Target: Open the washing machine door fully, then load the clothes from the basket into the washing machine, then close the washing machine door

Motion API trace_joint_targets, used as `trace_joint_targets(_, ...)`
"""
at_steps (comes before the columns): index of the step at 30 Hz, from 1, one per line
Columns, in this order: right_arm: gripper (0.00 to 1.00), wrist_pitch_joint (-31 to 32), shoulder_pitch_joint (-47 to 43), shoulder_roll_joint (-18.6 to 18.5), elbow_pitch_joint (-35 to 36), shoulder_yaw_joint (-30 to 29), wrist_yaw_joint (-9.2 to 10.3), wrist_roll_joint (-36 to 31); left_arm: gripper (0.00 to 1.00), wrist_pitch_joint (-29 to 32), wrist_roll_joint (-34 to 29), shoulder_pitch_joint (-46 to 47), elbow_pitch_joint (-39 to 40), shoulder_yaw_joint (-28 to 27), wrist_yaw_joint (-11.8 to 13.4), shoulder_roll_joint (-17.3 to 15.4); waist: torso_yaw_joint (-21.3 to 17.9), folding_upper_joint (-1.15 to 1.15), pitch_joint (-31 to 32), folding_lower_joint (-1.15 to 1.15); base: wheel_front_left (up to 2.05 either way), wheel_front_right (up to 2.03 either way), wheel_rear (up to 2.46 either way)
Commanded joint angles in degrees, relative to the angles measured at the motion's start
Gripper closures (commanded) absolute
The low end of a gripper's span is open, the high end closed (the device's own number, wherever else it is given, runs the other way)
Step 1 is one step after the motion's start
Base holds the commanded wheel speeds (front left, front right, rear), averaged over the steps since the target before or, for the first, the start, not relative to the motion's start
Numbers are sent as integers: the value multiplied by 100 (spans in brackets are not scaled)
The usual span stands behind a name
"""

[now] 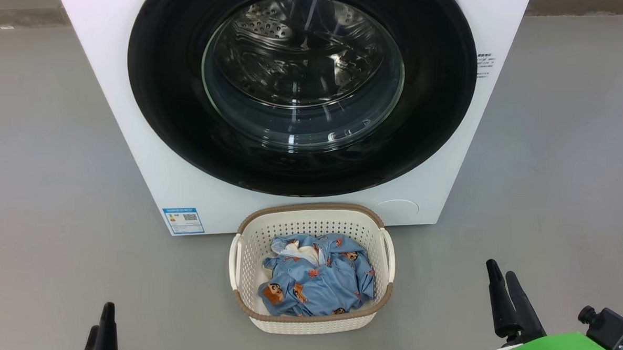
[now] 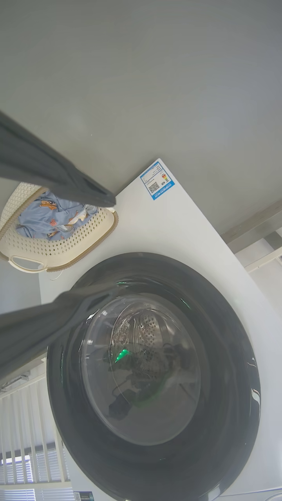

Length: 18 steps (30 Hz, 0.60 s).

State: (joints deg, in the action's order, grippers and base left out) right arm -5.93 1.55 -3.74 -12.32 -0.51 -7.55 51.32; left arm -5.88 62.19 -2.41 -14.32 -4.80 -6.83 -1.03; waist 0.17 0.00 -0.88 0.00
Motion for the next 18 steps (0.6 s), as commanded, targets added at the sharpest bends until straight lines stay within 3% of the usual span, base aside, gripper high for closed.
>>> trace_joint_targets(1, 0, -69, 290, -62, 186, 134, 4, -191, 0, -60, -148, 86, 184, -131, -38, -124, 1, 0, -1, 0, 0, 0, 0)
trace_joint_targets(18, 0, -354, 354, -218, 118, 389, 5, -1468, 0, -349, -1624, -48, 314, -173, -48, -304, 20, 0, -18, 0, 0, 0, 0)
